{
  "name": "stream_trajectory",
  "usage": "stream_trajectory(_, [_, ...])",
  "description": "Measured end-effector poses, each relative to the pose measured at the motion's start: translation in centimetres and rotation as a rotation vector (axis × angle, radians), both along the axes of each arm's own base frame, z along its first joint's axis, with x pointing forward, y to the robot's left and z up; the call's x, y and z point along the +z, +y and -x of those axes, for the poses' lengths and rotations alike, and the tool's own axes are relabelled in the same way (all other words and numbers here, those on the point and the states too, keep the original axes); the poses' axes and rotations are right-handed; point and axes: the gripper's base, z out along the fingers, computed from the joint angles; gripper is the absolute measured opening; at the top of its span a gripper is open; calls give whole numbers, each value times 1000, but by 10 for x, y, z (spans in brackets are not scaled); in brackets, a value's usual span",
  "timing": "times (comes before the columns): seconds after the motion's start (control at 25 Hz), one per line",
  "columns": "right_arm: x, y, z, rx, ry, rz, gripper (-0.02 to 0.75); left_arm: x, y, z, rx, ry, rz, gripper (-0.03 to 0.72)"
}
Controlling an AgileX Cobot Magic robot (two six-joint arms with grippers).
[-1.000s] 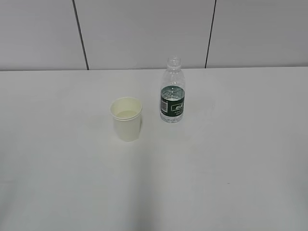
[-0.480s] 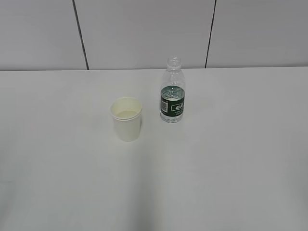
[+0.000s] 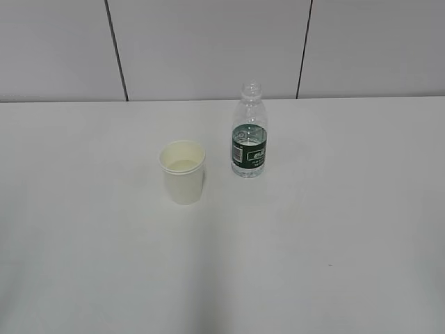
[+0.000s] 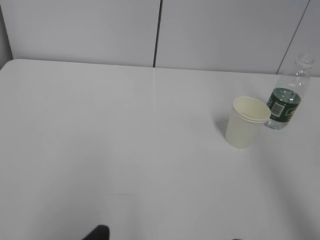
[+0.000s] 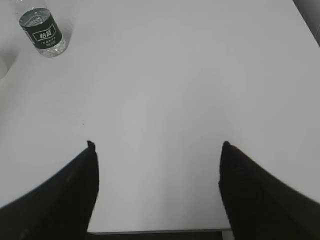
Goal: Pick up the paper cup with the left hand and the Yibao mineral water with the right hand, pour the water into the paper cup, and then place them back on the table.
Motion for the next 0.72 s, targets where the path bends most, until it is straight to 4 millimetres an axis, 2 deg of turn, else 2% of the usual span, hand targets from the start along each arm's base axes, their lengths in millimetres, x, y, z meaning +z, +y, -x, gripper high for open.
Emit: stream_trajectory(0.72, [0,0,0,0,0,0,585,0,0,0,0,0,0,433])
